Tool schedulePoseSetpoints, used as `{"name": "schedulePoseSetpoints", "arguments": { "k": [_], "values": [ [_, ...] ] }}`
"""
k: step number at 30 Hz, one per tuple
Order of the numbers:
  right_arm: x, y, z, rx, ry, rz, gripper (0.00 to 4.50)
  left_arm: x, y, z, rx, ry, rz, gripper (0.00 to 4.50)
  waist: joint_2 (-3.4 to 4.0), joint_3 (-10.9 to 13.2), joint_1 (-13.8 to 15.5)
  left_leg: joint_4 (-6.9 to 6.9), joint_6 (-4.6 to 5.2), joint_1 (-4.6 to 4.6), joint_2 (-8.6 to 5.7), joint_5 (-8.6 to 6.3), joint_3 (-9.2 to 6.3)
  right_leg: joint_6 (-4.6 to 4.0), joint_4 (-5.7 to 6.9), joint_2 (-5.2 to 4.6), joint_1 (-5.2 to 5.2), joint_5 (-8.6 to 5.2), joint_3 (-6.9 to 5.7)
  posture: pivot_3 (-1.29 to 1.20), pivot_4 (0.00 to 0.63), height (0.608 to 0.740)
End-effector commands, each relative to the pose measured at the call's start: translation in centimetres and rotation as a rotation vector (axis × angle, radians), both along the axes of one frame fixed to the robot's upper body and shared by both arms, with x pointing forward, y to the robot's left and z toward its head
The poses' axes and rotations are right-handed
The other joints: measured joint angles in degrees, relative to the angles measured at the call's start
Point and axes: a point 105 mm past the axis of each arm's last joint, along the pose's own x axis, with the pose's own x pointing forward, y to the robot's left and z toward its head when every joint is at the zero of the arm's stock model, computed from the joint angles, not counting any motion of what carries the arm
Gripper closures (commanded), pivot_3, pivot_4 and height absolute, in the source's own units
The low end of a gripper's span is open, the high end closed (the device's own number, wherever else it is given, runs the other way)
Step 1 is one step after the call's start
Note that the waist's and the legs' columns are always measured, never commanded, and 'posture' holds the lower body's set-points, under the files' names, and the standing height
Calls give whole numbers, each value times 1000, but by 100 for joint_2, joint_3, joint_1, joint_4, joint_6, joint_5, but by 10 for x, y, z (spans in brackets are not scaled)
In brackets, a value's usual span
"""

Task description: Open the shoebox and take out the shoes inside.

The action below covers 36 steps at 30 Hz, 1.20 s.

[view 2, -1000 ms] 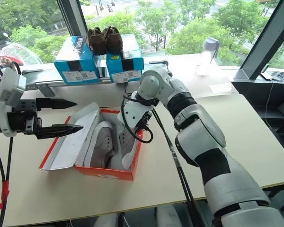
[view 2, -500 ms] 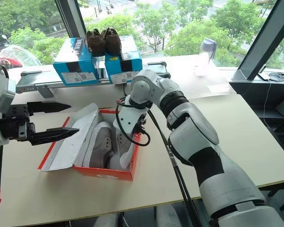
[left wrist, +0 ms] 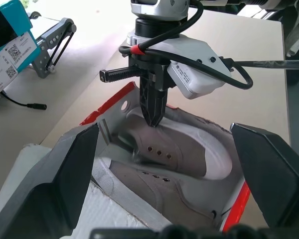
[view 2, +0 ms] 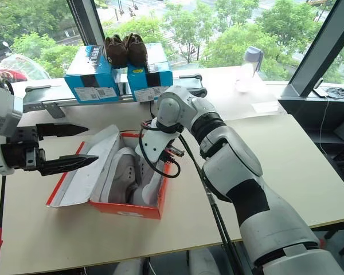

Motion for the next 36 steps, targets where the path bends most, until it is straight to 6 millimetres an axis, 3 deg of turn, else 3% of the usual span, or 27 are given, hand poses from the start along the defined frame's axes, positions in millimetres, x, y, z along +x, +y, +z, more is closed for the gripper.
{"name": "schedulePoseSetpoints", "arguments": {
  "k": [1, 2, 7, 10, 13, 16, 20, 28, 36],
  "values": [
    [-12, 32, 51, 262, 85, -1, 3930, 1, -1, 8, 10, -43, -14, 0, 1, 1, -12, 0, 0, -1, 2, 0, 0, -7, 3, 2, -3, 4, 1, 0, 150, 740],
    [-13, 34, 58, 294, 107, -11, 3844, 1, -1, 8, 11, -42, -16, 0, 1, 3, -2, -2, 0, -2, 5, 0, 0, -17, 5, 4, -6, 10, 0, 0, 150, 740],
    [-10, 36, 119, 561, 419, -298, 2121, 7, -2, 5, 3, -40, -31, 0, 1, 6, 74, 2, -1, -9, 5, 0, -2, -22, 8, 5, -7, 11, -4, 0, 150, 740],
    [-8, 23, 137, 623, 655, -524, 1100, 11, -3, 2, 3, -37, -44, 0, 1, 5, 139, 2, -1, -9, 4, -1, -3, -20, 4, 4, -6, 9, -6, 0, 150, 740],
    [-10, -3, 142, 647, 946, -836, 66, 17, -3, -2, 2, -30, -59, 0, 0, 5, 211, 5, -1, -16, 4, -1, -4, -24, 2, 4, -9, 8, -10, 0, 150, 740],
    [-16, -23, 134, 648, 1084, -1090, 22, 22, -4, -4, 2, -30, -70, 0, 0, 5, 237, 8, -1, -31, 1, 0, -4, -28, 1, 2, -18, 11, -11, 0, 150, 740],
    [-14, -53, 95, 401, 1317, -1466, 22, 34, -8, -9, -2, -30, -104, 0, -1, 4, 208, 13, 0, -48, -3, 0, -5, -33, 3, -1, -34, 14, -11, 0, 150, 740],
    [-24, -60, 41, 148, 1412, -1635, 22, 48, -18, -10, -8, -44, -147, 0, -2, 4, 69, 17, 6, -57, -3, -3, -3, -28, 2, 0, -38, 12, -6, 0, 150, 740],
    [-32, -46, 70, 186, 1415, -1600, 22, 47, -18, -15, -13, -38, -144, 0, -1, 4, 28, 32, 7, -88, -5, -3, -4, -25, 19, -1, -69, 12, -6, 0, 150, 740]
  ]
}}
